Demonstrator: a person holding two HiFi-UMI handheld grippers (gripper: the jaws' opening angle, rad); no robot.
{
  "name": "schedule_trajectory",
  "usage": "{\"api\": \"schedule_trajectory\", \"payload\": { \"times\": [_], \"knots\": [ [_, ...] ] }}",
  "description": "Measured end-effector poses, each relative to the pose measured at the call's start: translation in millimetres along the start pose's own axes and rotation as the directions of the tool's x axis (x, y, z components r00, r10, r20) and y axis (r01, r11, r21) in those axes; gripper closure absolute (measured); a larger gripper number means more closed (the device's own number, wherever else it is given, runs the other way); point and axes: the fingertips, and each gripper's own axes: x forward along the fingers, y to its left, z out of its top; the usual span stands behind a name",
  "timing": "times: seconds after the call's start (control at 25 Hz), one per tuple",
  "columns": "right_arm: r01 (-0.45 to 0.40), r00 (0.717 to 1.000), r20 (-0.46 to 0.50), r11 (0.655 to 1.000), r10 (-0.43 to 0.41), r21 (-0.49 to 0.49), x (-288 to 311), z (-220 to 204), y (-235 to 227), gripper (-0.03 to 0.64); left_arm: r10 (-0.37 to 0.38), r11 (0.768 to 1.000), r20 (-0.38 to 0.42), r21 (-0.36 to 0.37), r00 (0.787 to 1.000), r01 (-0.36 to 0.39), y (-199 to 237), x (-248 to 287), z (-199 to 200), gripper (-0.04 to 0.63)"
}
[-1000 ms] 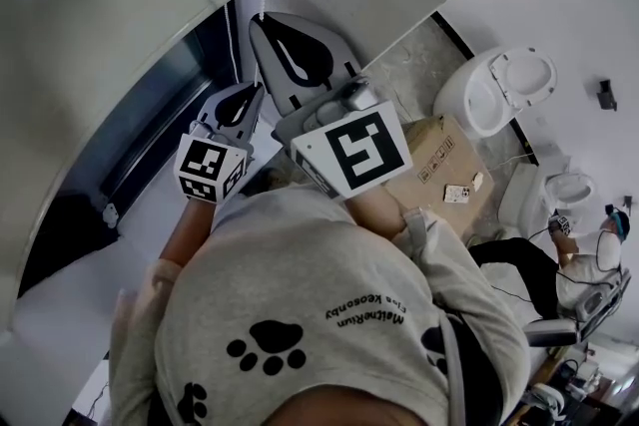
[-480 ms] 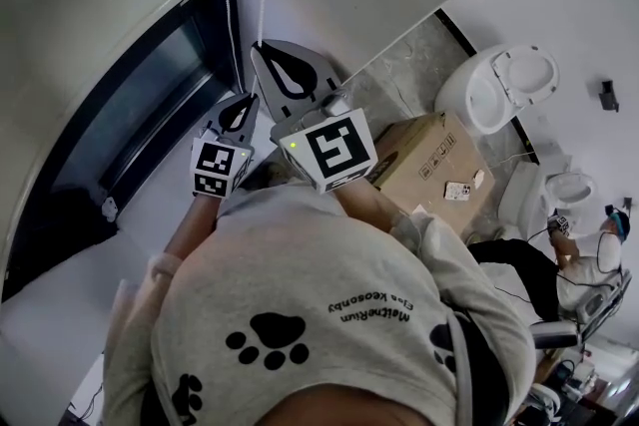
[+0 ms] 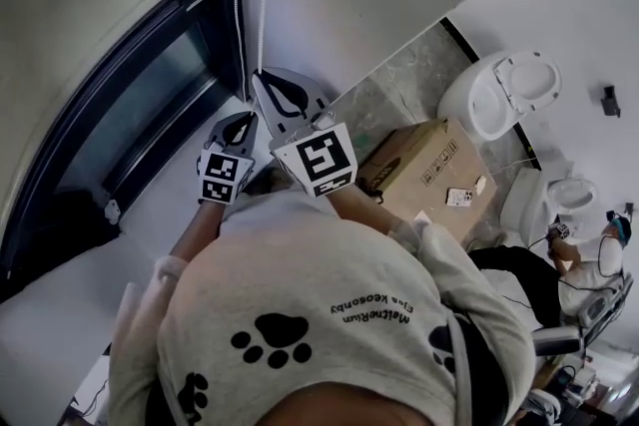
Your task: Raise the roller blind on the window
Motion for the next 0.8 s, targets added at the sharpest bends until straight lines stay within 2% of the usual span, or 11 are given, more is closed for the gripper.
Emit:
{"api": "schedule_trajectory", "payload": {
  "times": [0.24, 0.4, 0.64, 0.8],
  "knots": [
    [0.014, 1.0, 0.013, 1.0, -0.014, 0.01, 1, -7, -1, 0.606, -0.061, 0.996, 0.06, -0.059, 0.996, 0.064, -6, 4, -5, 0.586],
    [0.025, 1.0, 0.017, 1.0, -0.026, 0.018, 1, -10, -6, 0.606, -0.098, 0.994, 0.114, -0.044, 0.989, 0.103, -14, -4, 8, 0.586],
    [0.026, 0.999, 0.031, 0.999, -0.027, 0.031, -3, -11, -8, 0.606, -0.07, 0.998, 0.199, 0.024, 0.977, 0.066, -16, -31, 60, 0.584],
    [0.018, 0.999, 0.035, 0.999, -0.019, 0.029, -4, -10, -7, 0.606, -0.059, 0.998, 0.247, 0.014, 0.967, 0.058, -15, -48, 91, 0.584]
  ]
}}
